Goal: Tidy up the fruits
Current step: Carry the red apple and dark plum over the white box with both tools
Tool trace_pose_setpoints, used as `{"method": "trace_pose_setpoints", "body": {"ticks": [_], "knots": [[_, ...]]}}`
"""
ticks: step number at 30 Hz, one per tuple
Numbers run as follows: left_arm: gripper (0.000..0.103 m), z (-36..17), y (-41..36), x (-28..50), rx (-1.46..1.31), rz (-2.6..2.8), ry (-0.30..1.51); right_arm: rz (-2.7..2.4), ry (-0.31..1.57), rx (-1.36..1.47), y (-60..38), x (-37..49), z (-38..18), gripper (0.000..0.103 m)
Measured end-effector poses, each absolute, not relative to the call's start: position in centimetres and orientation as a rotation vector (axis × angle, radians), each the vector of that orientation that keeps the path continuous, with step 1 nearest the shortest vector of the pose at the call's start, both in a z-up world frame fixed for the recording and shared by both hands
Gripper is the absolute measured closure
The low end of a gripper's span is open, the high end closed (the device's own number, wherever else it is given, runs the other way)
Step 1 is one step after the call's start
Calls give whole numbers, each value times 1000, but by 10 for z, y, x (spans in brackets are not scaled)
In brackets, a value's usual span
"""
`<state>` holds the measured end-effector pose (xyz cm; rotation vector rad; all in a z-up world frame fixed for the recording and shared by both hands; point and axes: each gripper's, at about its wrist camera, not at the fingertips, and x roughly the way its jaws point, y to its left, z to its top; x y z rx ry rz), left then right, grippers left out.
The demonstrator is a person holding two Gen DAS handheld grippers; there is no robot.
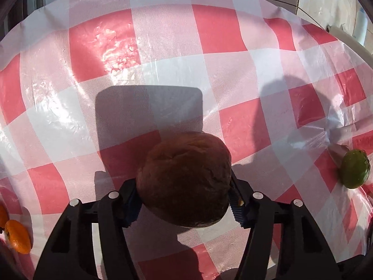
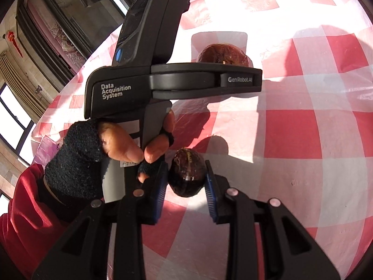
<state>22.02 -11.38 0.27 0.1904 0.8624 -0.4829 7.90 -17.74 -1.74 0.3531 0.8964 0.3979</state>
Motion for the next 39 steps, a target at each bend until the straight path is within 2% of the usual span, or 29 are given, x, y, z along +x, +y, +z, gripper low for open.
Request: {"method": "trace_pose_setpoints", "body": {"ticks": [5,10,18,22,26,32,39], "knots": [[44,14,-68,198,66,-392,824,392,887,354,-179,78,-20,72],[44,32,-25,138,62,-261,744,400,871,354,-177,76,-19,72],[44,93,8,50,41,-121,623,456,853,331,-170,72,-16,72],[44,127,22,15,-1,-85,576,476,877,408,-177,68,-13,72],[44,158,54,-24,-20,-26,556,556,839,399,-157,52,22,72],[44,185,101,-63,53,49,614,764,729,248,-82,25,111,72],[44,162,168,-74,178,113,825,936,719,71,11,-5,157,72]]}}
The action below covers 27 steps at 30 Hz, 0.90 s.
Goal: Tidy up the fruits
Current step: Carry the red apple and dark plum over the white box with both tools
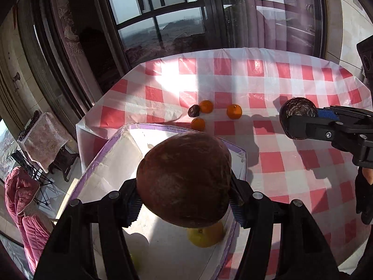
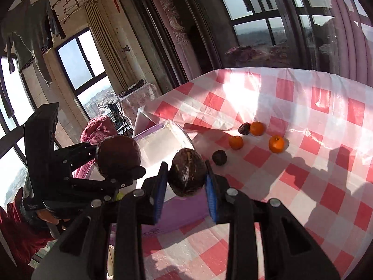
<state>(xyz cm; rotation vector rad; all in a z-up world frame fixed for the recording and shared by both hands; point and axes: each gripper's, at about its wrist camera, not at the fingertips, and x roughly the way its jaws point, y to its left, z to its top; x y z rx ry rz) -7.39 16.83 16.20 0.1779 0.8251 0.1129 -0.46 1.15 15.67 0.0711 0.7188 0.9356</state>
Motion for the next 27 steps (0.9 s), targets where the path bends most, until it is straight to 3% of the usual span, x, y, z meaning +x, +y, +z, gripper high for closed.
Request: {"method": "trace_pose_setpoints", "body": {"ticks": [9,19,27], "knots": [[44,95,231,-63,238,87,1121,966,836,-242,122,-23,140,72],[44,46,258,-50,267,34,1304,873,1042,-698,203,-20,71,72],[43,31,268,-46,220,8,1385,842,1125,-856,225,-16,46,69]]}}
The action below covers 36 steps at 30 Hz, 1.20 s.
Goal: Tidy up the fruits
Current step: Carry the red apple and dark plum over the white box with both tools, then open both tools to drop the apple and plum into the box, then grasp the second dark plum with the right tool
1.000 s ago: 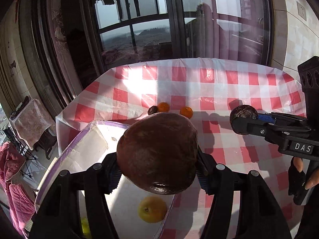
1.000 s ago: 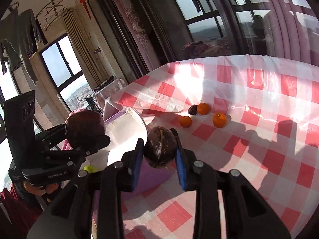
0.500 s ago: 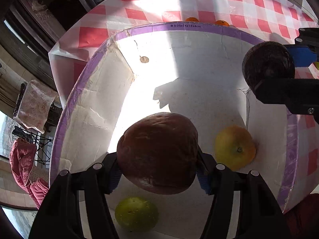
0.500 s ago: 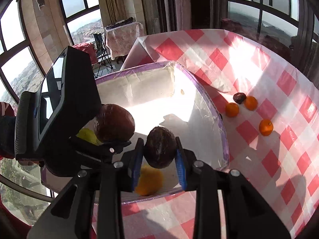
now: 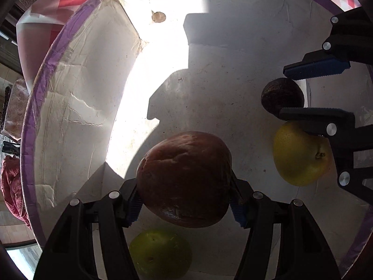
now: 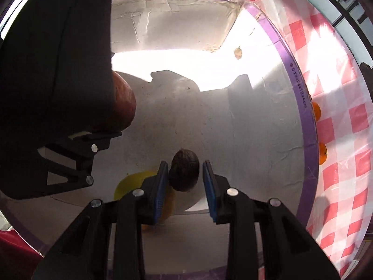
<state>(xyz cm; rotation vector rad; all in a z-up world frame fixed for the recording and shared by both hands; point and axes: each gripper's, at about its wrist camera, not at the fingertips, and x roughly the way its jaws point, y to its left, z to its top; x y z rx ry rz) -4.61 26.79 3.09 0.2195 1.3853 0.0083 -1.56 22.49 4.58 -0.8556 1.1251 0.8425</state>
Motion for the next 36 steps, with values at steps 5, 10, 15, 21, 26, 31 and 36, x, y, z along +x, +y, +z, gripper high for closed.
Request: {"method": "trace_pose_setpoints", "body": {"ticks": [5,10,15,21,26,31,36], "knots": [[43,28,270,-50,217,19,1407,850,1114,-829,218,-20,47,53],[35,23,280,-54,168,52,1455,911,991,-607,177,-21,99,42],[14,52,293,-56,80,114,1356,857,741,-283,76,1,167,17],[15,152,280,-92,0,264,870,638,760,72,-47,86,136,14],[5,231,191,-142,7,31,417,626,926,186,-66,129,43,20],[4,183,61,-138,266,-268,417,794,981,105,-17,136,13,27],[4,88,9,-124,342,-419,584,959,986,15,43,147,18,37]]}}
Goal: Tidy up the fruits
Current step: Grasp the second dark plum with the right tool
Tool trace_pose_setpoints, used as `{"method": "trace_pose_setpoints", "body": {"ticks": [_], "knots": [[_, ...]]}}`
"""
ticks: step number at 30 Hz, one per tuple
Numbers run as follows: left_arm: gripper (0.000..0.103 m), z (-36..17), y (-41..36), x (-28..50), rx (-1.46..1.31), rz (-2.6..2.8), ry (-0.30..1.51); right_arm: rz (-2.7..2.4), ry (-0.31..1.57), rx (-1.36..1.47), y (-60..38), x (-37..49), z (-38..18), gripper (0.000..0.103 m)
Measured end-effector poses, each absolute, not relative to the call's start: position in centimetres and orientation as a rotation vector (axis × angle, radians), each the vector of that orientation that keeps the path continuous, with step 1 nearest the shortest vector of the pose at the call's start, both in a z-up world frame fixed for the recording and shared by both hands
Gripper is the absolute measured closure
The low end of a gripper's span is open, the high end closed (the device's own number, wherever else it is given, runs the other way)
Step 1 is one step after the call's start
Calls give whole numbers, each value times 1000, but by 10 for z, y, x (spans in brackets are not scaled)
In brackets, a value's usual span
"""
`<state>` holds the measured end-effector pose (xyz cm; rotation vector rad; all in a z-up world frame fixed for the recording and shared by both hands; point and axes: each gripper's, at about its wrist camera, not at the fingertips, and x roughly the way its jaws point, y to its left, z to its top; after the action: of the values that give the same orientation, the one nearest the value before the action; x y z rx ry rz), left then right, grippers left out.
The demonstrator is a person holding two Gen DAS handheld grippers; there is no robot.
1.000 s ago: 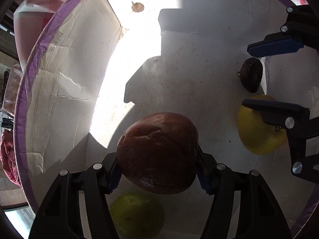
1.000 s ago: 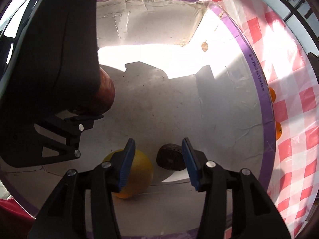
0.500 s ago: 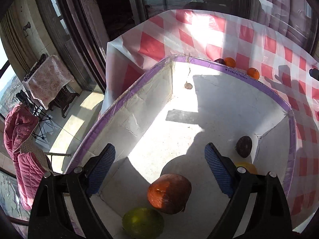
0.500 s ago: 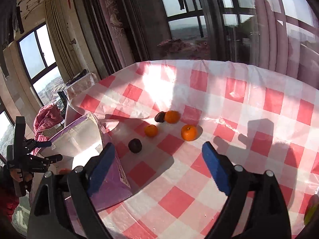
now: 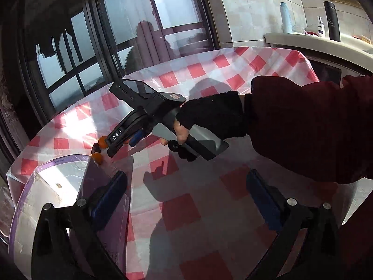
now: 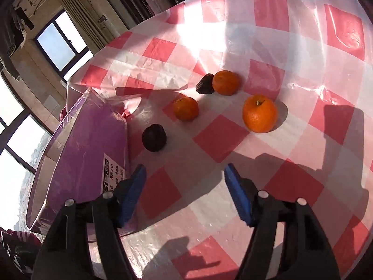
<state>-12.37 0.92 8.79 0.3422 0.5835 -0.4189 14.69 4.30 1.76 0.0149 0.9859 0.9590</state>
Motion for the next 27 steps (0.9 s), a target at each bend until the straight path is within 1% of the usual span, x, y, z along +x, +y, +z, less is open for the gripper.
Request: {"method": "trace_pose_setpoints", "body": {"ticks": [1,3,6,12,15,16,18,19,21,23,27], "knots": [[4,69,11,-122,320,-431,628,983,970,-27,55,147,19,38],[4,42,12,-115,278,-431,668,1006,956,-117,77,150,16,43],[4,23,17,-107,204,-433,708,1037,958,-190,101,160,10,45],[4,13,27,-95,101,-479,764,1173,970,-323,144,168,-2,46],[4,4,33,-79,43,-475,843,1231,948,-401,165,165,-6,47],[4,0,34,-74,9,-473,863,1238,932,-431,170,163,-6,48],[4,-2,37,-69,-34,-474,872,1242,924,-454,178,163,-6,55],[4,-4,38,-69,-44,-475,871,1243,916,-464,180,161,-7,57],[4,-5,38,-69,-51,-475,871,1235,873,-496,181,154,-8,64],[4,-6,35,-67,-57,-476,875,1225,858,-489,180,150,-9,67],[4,-9,34,-66,-61,-465,883,1134,853,-457,165,147,-6,69]]}}
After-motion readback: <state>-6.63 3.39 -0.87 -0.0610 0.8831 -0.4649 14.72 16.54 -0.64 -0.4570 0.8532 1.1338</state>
